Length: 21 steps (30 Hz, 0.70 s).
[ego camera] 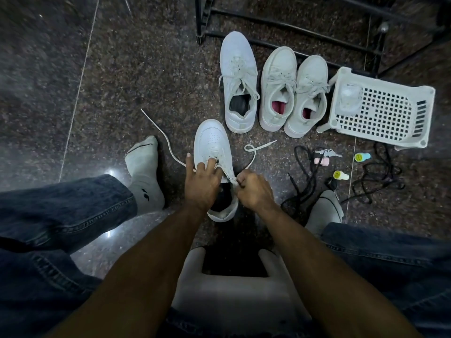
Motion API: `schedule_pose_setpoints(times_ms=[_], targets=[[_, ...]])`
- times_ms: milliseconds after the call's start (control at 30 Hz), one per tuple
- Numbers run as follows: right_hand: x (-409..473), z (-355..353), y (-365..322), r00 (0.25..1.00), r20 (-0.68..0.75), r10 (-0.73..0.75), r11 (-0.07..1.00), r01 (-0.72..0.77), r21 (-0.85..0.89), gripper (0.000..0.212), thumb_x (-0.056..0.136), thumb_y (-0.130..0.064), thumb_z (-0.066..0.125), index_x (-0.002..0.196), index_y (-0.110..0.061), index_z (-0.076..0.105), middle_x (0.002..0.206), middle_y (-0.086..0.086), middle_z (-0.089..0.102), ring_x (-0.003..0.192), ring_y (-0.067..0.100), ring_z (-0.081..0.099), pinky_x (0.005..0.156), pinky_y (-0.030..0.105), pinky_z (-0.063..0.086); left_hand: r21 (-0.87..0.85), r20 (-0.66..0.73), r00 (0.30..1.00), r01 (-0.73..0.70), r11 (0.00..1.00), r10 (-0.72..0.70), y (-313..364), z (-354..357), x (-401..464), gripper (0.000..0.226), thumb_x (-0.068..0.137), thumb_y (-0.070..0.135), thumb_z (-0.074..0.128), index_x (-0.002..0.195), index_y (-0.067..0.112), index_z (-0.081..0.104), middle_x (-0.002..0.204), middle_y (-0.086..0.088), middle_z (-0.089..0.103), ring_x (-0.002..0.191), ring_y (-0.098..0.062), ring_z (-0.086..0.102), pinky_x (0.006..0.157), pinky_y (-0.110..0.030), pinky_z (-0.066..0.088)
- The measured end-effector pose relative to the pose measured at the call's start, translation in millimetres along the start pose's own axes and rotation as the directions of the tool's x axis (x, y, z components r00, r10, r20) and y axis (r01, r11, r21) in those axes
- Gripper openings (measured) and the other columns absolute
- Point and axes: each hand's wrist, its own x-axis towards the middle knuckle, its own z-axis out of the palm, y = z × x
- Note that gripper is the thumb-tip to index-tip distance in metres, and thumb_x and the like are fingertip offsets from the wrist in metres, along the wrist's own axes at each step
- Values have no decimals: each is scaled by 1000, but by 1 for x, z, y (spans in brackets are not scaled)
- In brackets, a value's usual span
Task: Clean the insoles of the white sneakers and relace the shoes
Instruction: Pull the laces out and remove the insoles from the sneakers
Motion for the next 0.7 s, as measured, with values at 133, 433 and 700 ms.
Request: schedule_pose_setpoints(times_ms=[133, 433, 700], targets=[[0, 0, 0, 1000, -1, -8, 1000, 8, -12, 10, 85, -21, 59, 80, -24, 51, 93, 9, 67, 91, 33, 61, 69, 33, 41, -21, -81, 997, 10, 1000, -11, 1, 8, 5, 12, 73, 20, 74, 79, 13, 66, 90, -9, 57, 76, -32, 58, 107, -64, 31], [-1, 3, -5, 998, -58, 25, 999, -27, -38, 5, 82, -16, 56, 84, -20, 57, 95, 12, 67, 93, 36, 61, 65, 30, 35, -257, -256, 906, -401, 880, 338, -31, -2, 1, 27, 83, 24, 43, 85, 8, 64, 104, -12, 60, 90, -31, 61, 83, -46, 50], [-17, 7, -4, 976, -213, -50, 984, 12, -179, 13, 91, -17, 54, 103, -14, 53, 102, 12, 64, 96, 35, 62, 75, 40, 47, -834, 133, 991, 101, 543, 20, -40, -31, 29, 17, 75, 30, 53, 73, 15, 60, 68, 5, 59, 71, -21, 58, 66, -35, 46]])
